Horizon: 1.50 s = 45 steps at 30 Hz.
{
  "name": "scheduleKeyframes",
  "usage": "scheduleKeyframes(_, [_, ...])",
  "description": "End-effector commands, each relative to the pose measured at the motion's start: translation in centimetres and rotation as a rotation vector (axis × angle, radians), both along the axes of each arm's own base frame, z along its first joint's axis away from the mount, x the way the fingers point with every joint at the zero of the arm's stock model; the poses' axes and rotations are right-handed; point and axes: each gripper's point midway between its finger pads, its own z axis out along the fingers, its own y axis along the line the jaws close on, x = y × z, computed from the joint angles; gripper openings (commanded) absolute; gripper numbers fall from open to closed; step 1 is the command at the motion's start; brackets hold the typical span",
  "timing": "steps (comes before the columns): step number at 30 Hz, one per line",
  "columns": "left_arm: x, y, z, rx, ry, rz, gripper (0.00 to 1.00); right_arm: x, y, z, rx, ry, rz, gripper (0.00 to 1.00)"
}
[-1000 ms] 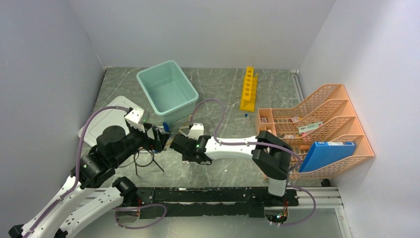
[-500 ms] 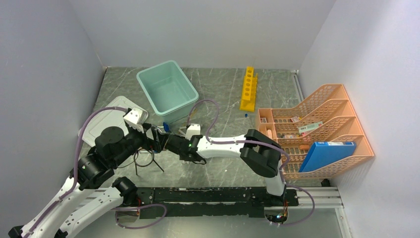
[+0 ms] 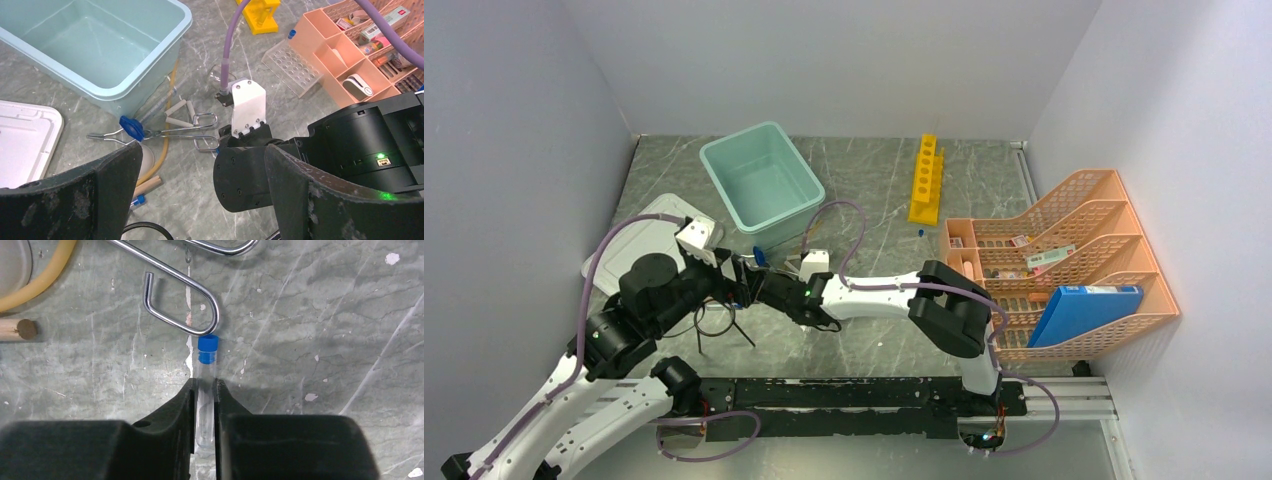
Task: Organize the chemistry lab equipment
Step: Pick up the test tube at the center of the board.
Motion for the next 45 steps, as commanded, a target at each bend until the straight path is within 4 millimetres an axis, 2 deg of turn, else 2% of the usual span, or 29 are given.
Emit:
scheduleKeyframes(1, [0.1, 0.0, -0.3, 0.007, 0.01, 0.001, 0.96, 0.1, -1.5, -0.3, -0.049, -0.027, -0.017, 0.1])
scheduleKeyframes(3, [0.1, -0.2, -0.4, 0.009, 0.016, -0.007, 0.96, 0.0, -1.8, 0.0, -0.044, -0.031, -0.02, 0.0])
scheduleKeyframes(8, [-0.1, -0.9, -0.5, 0.002, 0.034, -0.036, 0.96, -0.2, -2.9, 1.9, 0.005, -0.052, -0.032, 0.0])
scheduleKeyframes(12, [-0.1, -1.4, -0.4, -0.003, 0.058, -0.052, 0.96, -0.2, -4.0, 4.6, 0.055, -0.096, -0.034, 0.0])
scheduleKeyframes(16, [-0.3, -2.7, 0.0, -0.06, 0.085, -0.087, 0.96, 0.2, -4.5, 8.0, 0.136, -0.171, -0.005, 0.0])
scheduleKeyframes(24, [-1.3, -5.7, 0.5, -0.158, 0.144, -0.214, 0.96, 0.9, -4.3, 16.8, 0.412, -0.367, 0.134, 0.0])
scheduleKeyframes(31, [-2.6, -8.9, 2.4, -0.292, 0.18, -0.368, 0.96, 1.0, -5.4, 23.9, 0.625, -0.519, 0.186, 0.0])
scheduleKeyframes(37, [-3.6, -10.8, 4.3, -0.402, 0.19, -0.478, 0.97, 0.6, -6.4, 28.5, 0.777, -0.618, 0.235, 0.0])
scheduleKeyframes(45, [-4.8, -12.6, 7.0, -0.557, 0.192, -0.612, 0.94, -1.5, -5.7, 34.2, 1.009, -0.709, 0.373, 0.0])
